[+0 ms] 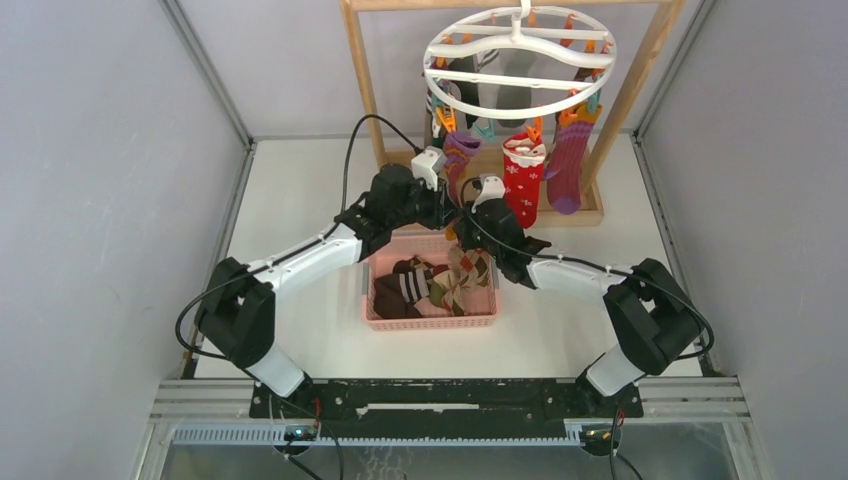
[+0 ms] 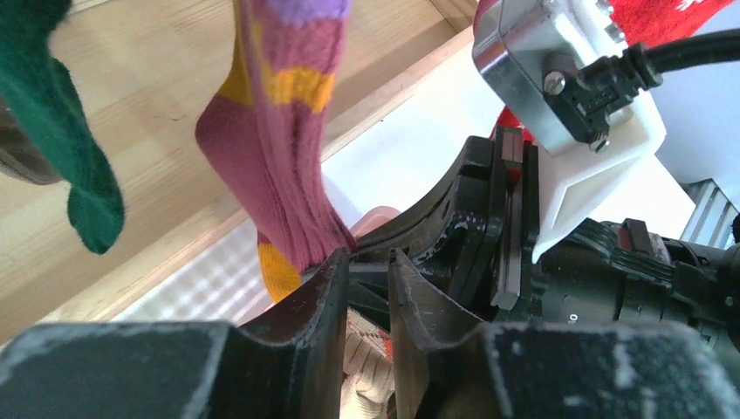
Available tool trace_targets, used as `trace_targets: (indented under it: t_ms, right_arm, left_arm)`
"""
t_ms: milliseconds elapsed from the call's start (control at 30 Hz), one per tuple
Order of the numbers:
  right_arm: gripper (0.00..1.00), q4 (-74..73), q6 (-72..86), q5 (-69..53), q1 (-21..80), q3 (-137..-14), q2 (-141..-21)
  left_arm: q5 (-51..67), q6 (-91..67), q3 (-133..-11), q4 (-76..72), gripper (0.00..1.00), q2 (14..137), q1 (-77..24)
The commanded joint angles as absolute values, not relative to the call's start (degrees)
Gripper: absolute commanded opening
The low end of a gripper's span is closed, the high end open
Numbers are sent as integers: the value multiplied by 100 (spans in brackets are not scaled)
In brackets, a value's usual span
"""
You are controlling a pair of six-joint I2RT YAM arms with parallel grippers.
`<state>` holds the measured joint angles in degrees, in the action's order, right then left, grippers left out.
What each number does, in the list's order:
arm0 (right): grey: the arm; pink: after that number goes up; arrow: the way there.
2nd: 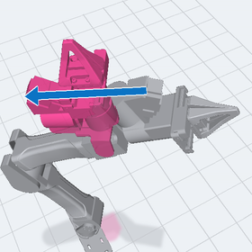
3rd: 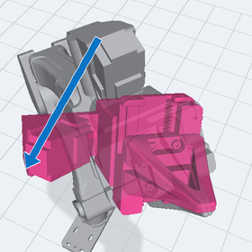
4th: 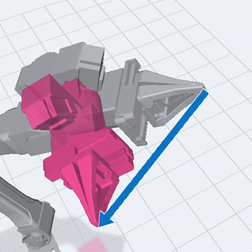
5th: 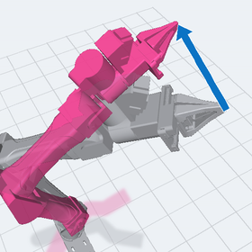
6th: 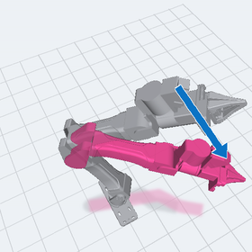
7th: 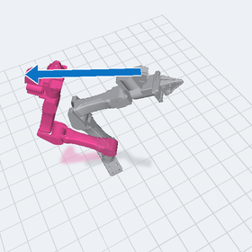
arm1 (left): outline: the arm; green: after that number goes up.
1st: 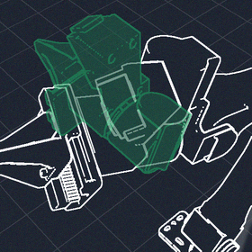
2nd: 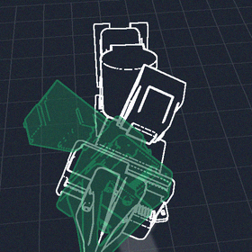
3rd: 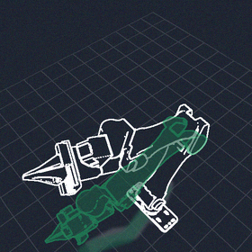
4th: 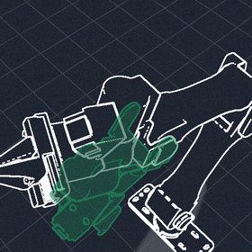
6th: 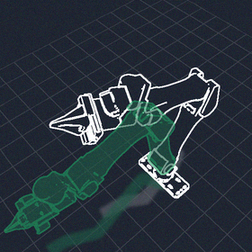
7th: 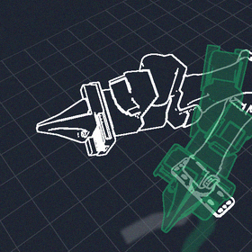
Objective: Remove the socks clipped to the hanger
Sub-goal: Adjust the hanger on the clothesline.
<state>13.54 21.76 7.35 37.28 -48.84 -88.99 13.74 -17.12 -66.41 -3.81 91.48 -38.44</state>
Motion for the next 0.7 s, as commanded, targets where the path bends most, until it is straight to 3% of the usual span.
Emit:
trace_targets:
  t_ms: [0,67,133,167,200,400,667]
  right_arm:
    - [0,1662,2035,1278,3744,-5093,-8561]
    - [0,1574,1993,1268,3749,-5029,-8358]
    - [0,1432,1979,1213,3749,-4953,-8137]
    - [0,1303,1981,1179,3746,-4916,-8027]
    - [0,1224,1981,1129,3751,-4875,-7906]
    - [0,785,2029,689,3640,-4505,-7045]
    - [0,300,2325,-260,2761,-3982,-5904]
  left_arm:
    - [1529,-1699,-6636,-375,30,8814,-3883]
    - [1388,-1640,-6608,-236,42,8711,-3877]
    - [1229,-1609,-6538,-150,63,8575,-3861]
    - [1166,-1608,-6498,-142,86,8498,-3863]
    - [1100,-1602,-6461,-134,97,8426,-3851]
    - [751,-1591,-6326,106,100,8006,-3776]
    - [390,-1590,-6131,351,100,7477,-3738]
